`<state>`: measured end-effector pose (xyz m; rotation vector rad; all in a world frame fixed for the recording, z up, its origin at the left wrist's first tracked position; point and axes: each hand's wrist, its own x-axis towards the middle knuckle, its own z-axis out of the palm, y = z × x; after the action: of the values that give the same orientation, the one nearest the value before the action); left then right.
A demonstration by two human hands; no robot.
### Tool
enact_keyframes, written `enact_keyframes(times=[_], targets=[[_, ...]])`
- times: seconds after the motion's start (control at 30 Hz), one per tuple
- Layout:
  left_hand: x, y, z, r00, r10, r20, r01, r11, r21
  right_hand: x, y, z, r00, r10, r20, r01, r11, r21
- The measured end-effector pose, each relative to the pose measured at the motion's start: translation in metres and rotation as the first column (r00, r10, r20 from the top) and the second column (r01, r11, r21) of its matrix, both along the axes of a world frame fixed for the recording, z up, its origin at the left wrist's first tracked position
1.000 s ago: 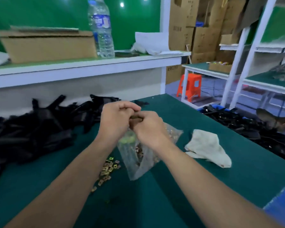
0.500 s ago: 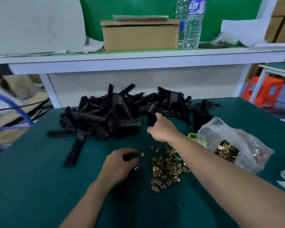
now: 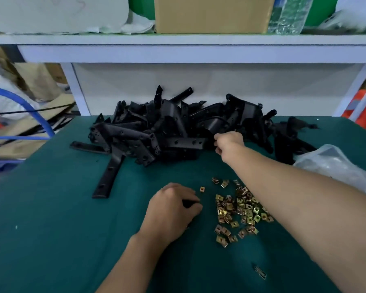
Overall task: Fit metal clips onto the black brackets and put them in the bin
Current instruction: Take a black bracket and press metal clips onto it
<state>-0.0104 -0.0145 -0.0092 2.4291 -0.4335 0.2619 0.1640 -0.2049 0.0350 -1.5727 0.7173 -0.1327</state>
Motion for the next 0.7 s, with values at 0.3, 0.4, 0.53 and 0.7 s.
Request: enact_keyframes(times=[0.3, 0.4, 0.53, 0.7], targets=[[-0.013, 0.000, 0.007, 0.982, 0.184, -0.048, -0.188, 0.976, -0.111, -0.043, -0.019, 0.054, 0.894, -0.231, 0.385, 0.285, 0.954, -0.090], [-0.015, -0.001, 0.012, 0.956, 0.282, -0.077, -0.290, 0.877, -0.384, -0.086, -0.021, 0.072, 0.840, -0.015, 0.542, 0.066, 0.995, -0.075], [-0.013, 0.001, 0.015, 0.927, 0.333, -0.175, -0.366, 0.695, -0.619, -0.142, -0.031, 0.074, 0.821, 0.366, 0.439, -0.356, 0.928, -0.108], [-0.014, -0.011, 0.016, 0.939, 0.181, -0.294, -0.342, 0.607, -0.718, -0.174, -0.029, 0.049, 0.570, 0.810, 0.138, -0.778, 0.586, -0.225]])
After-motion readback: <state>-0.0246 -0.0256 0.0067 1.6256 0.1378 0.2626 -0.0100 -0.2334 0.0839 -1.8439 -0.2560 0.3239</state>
